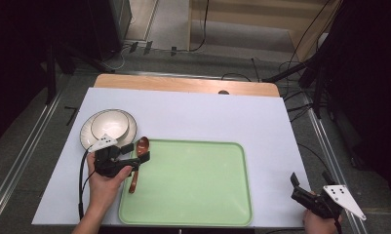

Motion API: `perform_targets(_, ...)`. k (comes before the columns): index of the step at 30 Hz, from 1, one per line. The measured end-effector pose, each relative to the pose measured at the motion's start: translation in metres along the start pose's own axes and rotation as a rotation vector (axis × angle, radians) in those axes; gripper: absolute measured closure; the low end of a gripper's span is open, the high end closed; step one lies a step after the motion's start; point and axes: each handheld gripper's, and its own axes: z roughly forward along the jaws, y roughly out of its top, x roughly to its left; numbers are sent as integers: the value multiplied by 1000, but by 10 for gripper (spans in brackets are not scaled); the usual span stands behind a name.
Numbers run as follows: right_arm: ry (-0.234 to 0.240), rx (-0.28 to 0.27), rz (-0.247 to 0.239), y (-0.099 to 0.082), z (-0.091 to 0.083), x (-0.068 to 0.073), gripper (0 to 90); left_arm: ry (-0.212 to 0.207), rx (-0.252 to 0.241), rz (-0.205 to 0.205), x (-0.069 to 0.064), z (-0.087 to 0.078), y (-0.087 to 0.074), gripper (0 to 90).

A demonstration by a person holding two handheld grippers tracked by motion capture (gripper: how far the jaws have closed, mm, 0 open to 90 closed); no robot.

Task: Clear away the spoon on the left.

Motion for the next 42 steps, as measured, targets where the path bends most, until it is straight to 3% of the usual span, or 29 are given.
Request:
perform_targets(2, 0, -1, 0, 0, 0, 0, 0, 0, -2, -1, 0, -4, 0, 0)
perform_targets(6, 1, 0, 1, 0, 0, 0, 0, -19, -16, 25, 0, -11, -2, 0)
perform_targets(12, 1, -2, 0, 0, 0, 0, 0, -21, -29, 29, 5, -21, -6, 0)
perform_targets(23, -3, -7, 6, 1, -2, -1, 0, 31, -60, 23, 18, -41, -18, 0)
perform_targets(29, -5, -8, 9, 1, -2, -2, 0, 67, -36, 54, 20, -47, -27, 0)
perform_targets(37, -8, -12, 8, 1, -3, -2, 0, 120, -57, 52, 30, -61, -35, 0)
perform_targets(42, -6, -9, 3, 1, -2, -2, 0, 158, -53, 77, 35, -68, -40, 0)
